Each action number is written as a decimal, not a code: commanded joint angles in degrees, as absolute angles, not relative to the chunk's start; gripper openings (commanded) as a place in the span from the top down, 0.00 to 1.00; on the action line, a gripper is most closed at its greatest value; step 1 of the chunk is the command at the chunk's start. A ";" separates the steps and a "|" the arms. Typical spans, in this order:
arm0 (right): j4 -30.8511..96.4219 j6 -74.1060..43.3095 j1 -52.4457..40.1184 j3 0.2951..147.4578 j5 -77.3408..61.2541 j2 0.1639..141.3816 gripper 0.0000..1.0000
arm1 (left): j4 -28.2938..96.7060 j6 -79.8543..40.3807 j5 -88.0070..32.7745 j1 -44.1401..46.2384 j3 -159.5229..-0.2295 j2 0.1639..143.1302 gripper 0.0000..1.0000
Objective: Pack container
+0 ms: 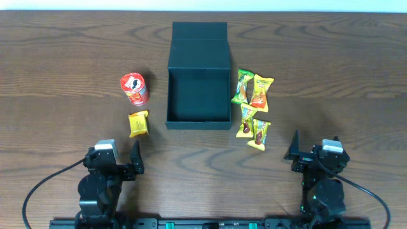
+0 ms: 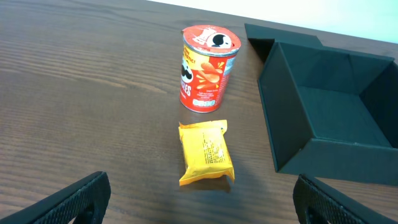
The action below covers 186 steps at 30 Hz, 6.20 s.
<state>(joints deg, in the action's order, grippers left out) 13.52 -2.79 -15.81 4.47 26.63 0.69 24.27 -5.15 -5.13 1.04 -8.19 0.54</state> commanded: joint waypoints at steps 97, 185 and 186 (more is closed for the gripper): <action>14.11 -2.94 -15.62 4.58 27.62 0.49 0.01 | 42.98 0.47 -3.40 3.42 -82.65 107.53 0.05; 14.11 -2.94 -15.62 4.60 27.62 0.49 0.01 | 28.01 -30.35 -44.38 13.15 -85.67 110.63 0.35; 14.11 -2.94 -15.62 4.58 27.62 0.49 0.01 | 28.01 -30.83 -44.07 13.15 -85.43 110.63 0.35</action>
<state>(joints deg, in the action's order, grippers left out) 13.67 -2.79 -15.81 4.54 26.87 0.69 28.40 -27.16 -43.31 13.32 -85.80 110.65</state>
